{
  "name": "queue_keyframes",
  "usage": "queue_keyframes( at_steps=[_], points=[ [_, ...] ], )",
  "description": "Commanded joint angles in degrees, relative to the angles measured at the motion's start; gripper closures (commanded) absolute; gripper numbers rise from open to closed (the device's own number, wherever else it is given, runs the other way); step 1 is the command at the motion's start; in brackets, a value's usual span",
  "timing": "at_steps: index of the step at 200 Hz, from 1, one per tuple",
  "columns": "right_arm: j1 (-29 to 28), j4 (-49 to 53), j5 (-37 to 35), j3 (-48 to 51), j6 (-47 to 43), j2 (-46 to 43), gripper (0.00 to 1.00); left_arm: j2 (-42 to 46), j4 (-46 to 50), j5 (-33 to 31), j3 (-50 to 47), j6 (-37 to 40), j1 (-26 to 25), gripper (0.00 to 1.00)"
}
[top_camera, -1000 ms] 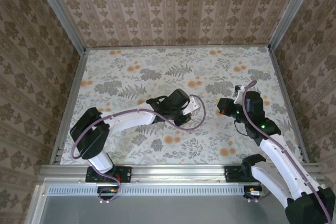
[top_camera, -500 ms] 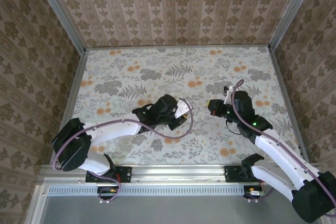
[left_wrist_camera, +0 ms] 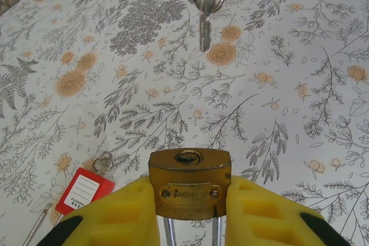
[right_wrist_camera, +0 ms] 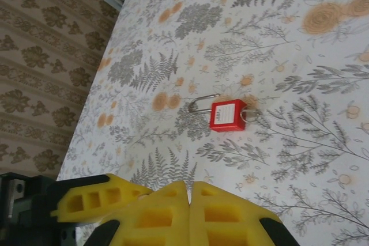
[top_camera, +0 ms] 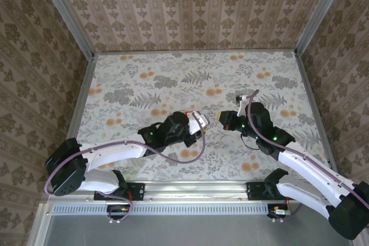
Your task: Unlock with the key
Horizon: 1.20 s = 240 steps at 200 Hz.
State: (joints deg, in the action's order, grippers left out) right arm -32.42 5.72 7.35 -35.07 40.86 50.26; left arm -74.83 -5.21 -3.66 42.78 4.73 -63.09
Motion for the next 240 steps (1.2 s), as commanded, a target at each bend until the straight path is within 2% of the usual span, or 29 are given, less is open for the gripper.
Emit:
queue_keyframes(
  at_steps=[1, 72, 240],
  points=[
    [-1.9, -1.8, -2.3, -3.0, 0.8, -0.5, 1.00, 1.5, -3.1, -3.0, -0.5, 1.1, -1.0, 0.74],
    [-6.1, -1.1, -4.5, -3.8, 2.0, 1.3, 1.00, 2.1, -4.3, -7.1, -0.8, 3.3, -2.8, 0.75],
    [-6.2, -4.4, -0.8, -1.9, 6.8, 3.5, 1.00, 2.1, -4.3, -10.7, 0.0, 6.1, -4.1, 0.76]
  ],
)
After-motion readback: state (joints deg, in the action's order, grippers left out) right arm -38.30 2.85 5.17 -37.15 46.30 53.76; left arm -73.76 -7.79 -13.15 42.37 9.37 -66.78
